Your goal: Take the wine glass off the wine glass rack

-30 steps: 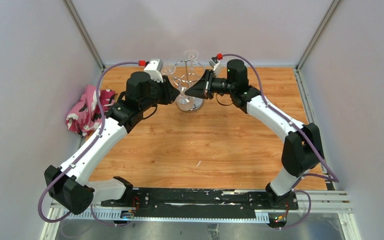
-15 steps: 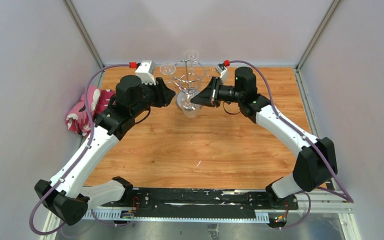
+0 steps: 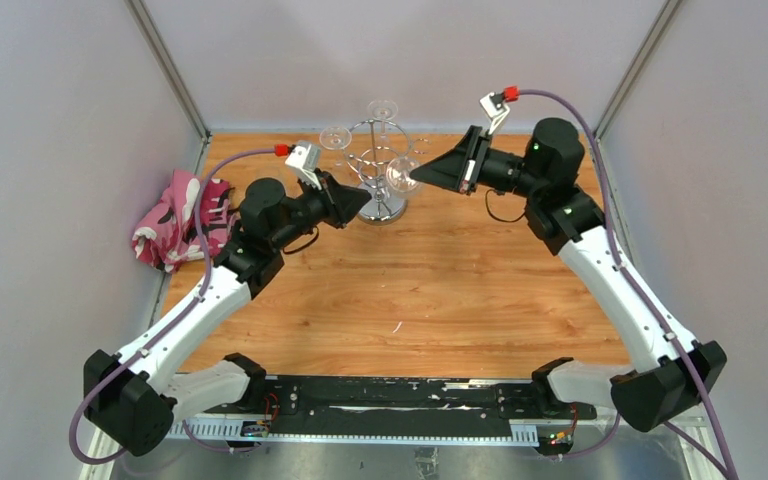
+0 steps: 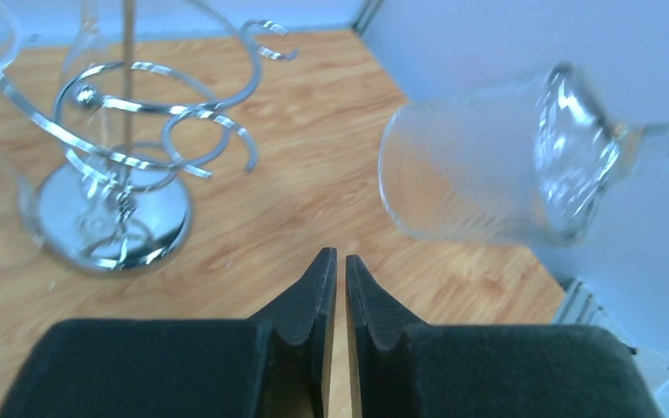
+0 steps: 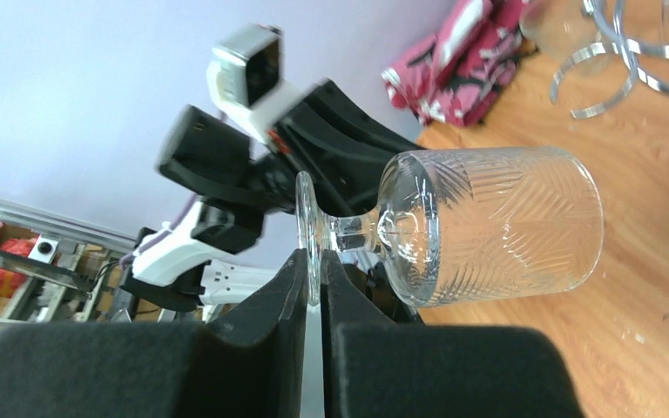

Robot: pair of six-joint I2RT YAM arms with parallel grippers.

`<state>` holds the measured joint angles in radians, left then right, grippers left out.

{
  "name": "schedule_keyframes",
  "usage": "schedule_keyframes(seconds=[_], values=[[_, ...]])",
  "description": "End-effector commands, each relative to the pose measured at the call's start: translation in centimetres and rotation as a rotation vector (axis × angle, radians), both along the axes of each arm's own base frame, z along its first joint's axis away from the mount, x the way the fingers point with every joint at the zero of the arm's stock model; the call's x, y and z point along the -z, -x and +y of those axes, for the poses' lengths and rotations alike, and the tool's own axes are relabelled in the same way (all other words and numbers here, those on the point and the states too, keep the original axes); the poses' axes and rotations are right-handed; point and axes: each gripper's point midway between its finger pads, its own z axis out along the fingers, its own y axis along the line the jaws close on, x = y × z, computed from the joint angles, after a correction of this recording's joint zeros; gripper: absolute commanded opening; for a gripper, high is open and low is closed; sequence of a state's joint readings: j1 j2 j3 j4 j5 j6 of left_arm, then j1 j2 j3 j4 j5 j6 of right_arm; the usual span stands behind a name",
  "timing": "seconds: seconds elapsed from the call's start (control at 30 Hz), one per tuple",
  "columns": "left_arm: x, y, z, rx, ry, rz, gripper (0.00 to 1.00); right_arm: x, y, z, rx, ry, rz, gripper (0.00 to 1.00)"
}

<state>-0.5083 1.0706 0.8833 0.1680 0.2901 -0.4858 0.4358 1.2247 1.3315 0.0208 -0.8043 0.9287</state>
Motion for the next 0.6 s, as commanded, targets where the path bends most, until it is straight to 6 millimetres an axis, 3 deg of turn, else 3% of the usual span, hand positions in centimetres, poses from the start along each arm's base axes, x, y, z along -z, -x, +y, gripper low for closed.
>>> schedule_keyframes(seconds=[0.0, 0.03, 0.13, 0.23, 0.33, 0.4, 0.47, 0.57], values=[[-7.8, 2.7, -1.4, 0.147, 0.199, -0.274, 0.17, -6.2, 1.5, -1.6, 0.003, -0.077, -0.196, 0.00], [-8.3, 3.2, -1.5, 0.164, 0.231, -0.303, 0.19, -7.0, 1.7, -1.8, 0.002, -0.093, -0.216, 0.00], [-9.9, 4.7, -1.5, 0.225, 0.335, -0.396, 0.42, -8.9, 2.1, -2.2, 0.000, -0.124, -0.267, 0.00], [-10.3, 5.5, -1.6, 0.281, 0.409, -0.457, 0.58, -10.9, 2.5, -2.6, -0.007, -0.162, -0.307, 0.00], [-10.7, 5.9, -0.9, 0.356, 0.545, -0.482, 0.64, -12.0, 2.8, -2.6, -0.024, -0.185, -0.323, 0.00], [-10.3, 4.8, -0.1, 0.385, 0.619, -0.452, 0.64, -12.4, 2.8, -2.6, -0.029, -0.195, -0.327, 0.00], [-9.4, 3.1, -0.3, 0.377, 0.606, -0.421, 0.64, -12.7, 3.0, -2.6, -0.037, -0.198, -0.331, 0.00], [-9.4, 2.6, -0.2, 0.357, 0.592, -0.448, 0.64, -12.7, 3.1, -2.6, -0.052, -0.207, -0.325, 0.00]])
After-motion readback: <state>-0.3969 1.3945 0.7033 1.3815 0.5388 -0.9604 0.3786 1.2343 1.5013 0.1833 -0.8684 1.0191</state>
